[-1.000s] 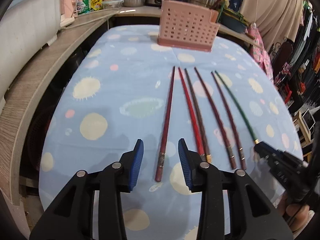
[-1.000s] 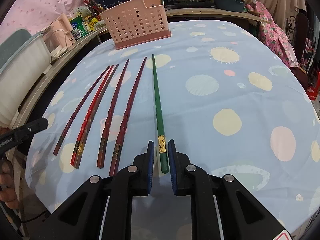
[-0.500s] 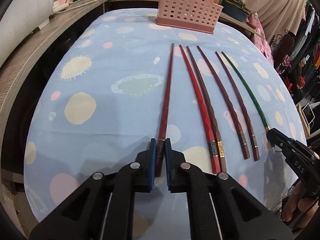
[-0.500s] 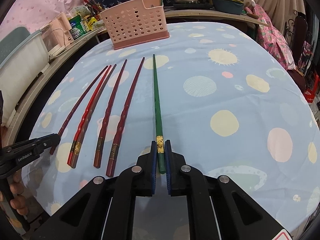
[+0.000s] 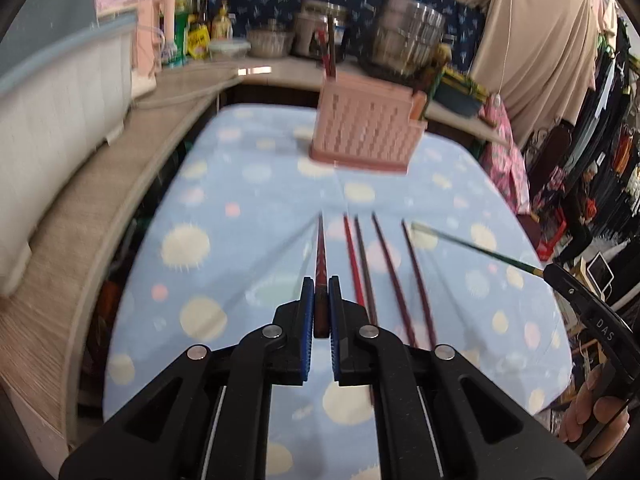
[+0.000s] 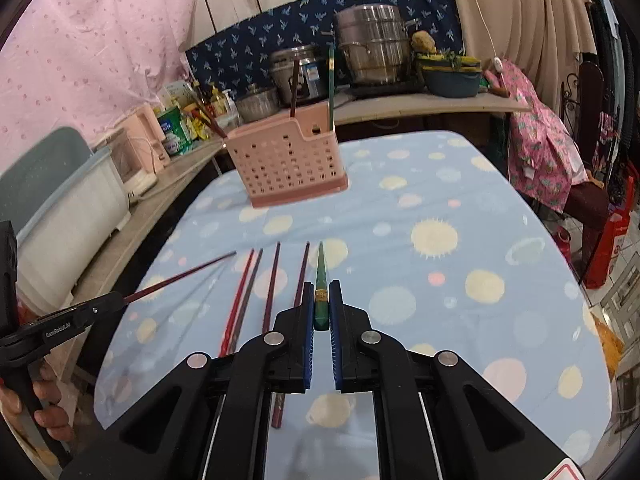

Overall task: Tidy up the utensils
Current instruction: 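Lift both held chopsticks and carry them over the pink basket, then lower both chopsticks into the pink basket and open both tools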

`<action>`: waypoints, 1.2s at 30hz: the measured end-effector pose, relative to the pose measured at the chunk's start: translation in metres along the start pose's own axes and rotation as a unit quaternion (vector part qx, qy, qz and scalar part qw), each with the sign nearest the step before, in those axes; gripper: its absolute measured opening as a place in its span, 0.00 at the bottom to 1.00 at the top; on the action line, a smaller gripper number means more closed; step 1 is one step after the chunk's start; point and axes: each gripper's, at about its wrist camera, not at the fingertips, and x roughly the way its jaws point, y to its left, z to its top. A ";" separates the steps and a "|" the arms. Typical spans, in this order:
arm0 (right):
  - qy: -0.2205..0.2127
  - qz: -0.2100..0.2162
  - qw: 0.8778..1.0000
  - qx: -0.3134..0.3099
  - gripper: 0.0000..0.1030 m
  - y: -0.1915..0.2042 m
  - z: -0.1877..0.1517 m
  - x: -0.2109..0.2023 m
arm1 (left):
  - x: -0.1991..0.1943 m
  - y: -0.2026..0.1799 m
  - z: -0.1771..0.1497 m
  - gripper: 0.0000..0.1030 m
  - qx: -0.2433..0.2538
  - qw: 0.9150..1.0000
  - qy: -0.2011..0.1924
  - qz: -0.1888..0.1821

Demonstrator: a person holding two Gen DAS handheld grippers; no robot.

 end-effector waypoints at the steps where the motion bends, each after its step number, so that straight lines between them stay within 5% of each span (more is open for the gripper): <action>1: -0.011 0.002 1.000 0.000 0.07 0.000 0.010 -0.003 | -0.004 -0.001 0.010 0.07 0.000 1.000 -0.011 0.000; 8: -0.075 0.020 0.997 0.009 0.07 0.000 0.076 -0.011 | -0.015 -0.008 0.071 0.07 0.005 0.998 -0.065 0.004; 19: -0.111 0.039 0.993 0.016 0.07 0.008 0.134 0.008 | -0.015 -0.025 0.143 0.07 0.011 0.992 -0.122 -0.005; 36: -0.204 0.075 0.976 0.031 0.07 0.040 0.288 0.039 | -0.012 -0.061 0.277 0.07 0.019 0.972 -0.234 -0.004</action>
